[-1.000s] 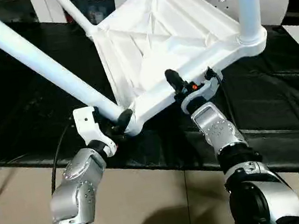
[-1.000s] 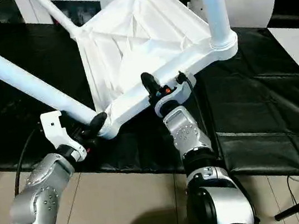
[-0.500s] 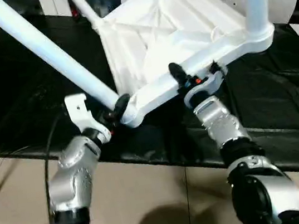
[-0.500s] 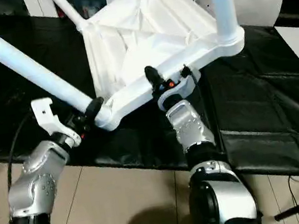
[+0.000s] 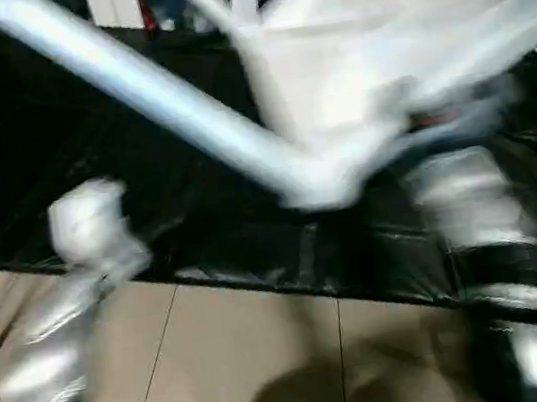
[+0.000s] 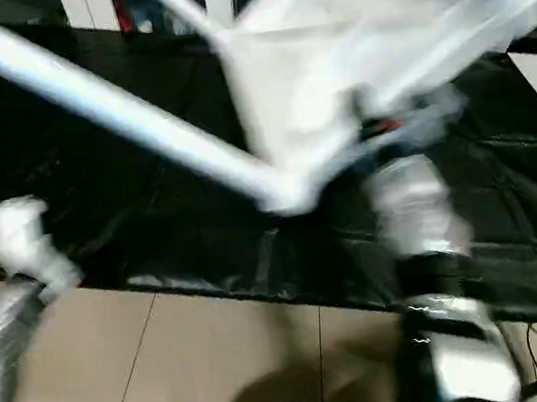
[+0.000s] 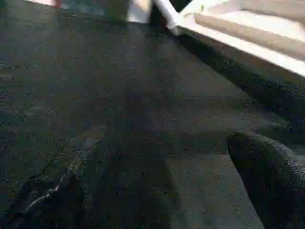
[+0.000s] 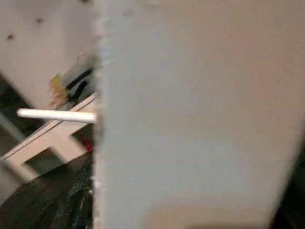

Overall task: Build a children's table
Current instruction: Flip table

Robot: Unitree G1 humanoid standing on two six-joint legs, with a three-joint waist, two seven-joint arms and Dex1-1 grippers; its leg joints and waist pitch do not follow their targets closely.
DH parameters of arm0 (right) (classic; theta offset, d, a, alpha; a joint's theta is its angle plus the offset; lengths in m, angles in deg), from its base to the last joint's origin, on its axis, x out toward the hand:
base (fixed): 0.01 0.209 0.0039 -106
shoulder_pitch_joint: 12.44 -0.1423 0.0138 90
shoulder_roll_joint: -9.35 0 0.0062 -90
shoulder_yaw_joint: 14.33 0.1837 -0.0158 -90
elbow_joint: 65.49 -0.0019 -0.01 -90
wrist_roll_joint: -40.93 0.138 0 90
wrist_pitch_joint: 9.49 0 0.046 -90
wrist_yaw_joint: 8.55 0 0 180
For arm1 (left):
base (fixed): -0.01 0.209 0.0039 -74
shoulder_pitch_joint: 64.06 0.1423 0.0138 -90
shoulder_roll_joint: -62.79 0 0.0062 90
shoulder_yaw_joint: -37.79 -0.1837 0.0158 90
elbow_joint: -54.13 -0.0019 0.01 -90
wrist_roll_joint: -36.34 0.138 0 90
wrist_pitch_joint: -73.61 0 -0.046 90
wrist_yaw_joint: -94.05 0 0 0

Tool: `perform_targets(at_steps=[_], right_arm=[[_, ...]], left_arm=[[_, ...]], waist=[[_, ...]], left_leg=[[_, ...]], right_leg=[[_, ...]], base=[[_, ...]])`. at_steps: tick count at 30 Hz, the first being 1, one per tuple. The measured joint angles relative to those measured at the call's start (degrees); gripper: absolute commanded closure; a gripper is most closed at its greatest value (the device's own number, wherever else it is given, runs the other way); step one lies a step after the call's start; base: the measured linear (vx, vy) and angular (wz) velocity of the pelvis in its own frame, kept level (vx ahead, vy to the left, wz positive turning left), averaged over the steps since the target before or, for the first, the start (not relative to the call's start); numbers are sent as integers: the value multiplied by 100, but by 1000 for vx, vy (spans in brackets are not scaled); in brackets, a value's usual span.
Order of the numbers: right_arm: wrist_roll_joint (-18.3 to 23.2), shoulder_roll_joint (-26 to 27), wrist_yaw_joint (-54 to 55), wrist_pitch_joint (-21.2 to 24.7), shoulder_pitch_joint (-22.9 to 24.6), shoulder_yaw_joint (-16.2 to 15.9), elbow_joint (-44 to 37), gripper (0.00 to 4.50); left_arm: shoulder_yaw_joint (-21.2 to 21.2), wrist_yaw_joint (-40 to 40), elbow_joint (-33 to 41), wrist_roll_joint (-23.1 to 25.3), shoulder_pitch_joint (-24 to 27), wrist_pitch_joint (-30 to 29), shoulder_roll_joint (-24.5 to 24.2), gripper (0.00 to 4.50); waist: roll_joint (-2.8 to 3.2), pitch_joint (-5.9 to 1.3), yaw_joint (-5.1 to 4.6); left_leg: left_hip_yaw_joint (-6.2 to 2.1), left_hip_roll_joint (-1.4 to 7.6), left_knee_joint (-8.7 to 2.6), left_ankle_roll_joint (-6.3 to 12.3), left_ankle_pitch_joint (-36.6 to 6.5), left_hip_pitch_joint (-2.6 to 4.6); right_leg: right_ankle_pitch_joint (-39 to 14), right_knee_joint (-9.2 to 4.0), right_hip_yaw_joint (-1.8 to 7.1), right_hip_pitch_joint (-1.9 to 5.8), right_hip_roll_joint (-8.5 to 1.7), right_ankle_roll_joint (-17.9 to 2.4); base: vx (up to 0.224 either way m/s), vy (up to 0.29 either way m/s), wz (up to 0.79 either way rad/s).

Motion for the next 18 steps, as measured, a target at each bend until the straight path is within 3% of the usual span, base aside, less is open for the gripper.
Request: perform_targets(at_steps=[3, 7, 15, 18], right_arm=[[-279, -170, 350, 368, 186, -152, -452, 254], [-658, -622, 608, 964, 340, -468, -1113, 254], [-1400, -959, 664, 1687, 347, -1355, -1772, 257], [-1678, -950, 824, 1959, 345, -1663, -1930, 257]], left_arm=[[-465, -329, 749, -32, 182, -201, -165, 0], [-691, -566, 1945, -276, 133, -709, -580, 0], [-698, -644, 2808, -371, -912, -1174, -1079, 0], [-822, -359, 2864, -43, -1843, -1321, -1111, 0]], waist=[[-1, 1, -94], [3, 6, -207], [-20, 17, -408], [-101, 55, -385]], left_leg=[[6, 3, 0, -32, 0, 7], [14, 11, -9, -58, 21, 26], [6, 40, -9, -103, 70, 31], [3, 45, -7, -99, 88, 19]], right_leg=[[18, 3, 4, 0, 1, 2], [18, 27, 13, -5, 13, 2], [52, 28, 5, -8, 39, 5], [65, 28, -3, -11, 39, 9]], base=[[0, 0, 0], [0, 0, 0], [0, 0, 0], [0, 0, 0]])
